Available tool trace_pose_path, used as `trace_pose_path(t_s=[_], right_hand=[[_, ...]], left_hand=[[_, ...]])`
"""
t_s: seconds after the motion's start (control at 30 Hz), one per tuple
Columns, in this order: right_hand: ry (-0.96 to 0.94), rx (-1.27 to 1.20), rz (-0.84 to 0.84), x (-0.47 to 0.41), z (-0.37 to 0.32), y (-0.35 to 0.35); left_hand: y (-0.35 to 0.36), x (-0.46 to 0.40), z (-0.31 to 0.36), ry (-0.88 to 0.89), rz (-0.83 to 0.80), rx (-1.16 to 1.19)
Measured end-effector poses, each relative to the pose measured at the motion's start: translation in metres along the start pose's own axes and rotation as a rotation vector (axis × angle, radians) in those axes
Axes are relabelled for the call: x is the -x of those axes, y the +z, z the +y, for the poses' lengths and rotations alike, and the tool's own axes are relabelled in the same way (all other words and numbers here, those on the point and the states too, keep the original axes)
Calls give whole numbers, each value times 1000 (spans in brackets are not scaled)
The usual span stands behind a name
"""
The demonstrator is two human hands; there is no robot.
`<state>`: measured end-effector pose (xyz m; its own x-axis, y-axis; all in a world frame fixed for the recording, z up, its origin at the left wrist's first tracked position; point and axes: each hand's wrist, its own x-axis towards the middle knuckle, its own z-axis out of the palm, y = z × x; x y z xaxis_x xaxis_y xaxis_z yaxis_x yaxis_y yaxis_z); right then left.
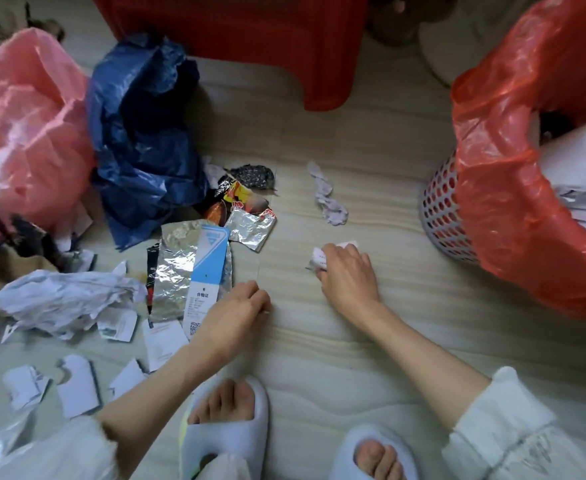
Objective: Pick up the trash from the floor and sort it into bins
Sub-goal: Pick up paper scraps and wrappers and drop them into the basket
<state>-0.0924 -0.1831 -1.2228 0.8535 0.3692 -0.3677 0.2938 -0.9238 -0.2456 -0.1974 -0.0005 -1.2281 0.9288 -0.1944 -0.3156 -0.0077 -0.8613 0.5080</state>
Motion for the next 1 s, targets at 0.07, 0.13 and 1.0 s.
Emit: trace_pose_path(t_s=[0.07,0.13,1.0], right_hand=[[-81,-72,182,-5,5,-5],[-121,-137,322,-16,8,-14],[-136,-351,141,22,3,-26]], left_hand=[[-8,-14,-4,27,103,-31],[-20,-35,-8,27,183,-38],[-46,-32,26,-219,317,148]])
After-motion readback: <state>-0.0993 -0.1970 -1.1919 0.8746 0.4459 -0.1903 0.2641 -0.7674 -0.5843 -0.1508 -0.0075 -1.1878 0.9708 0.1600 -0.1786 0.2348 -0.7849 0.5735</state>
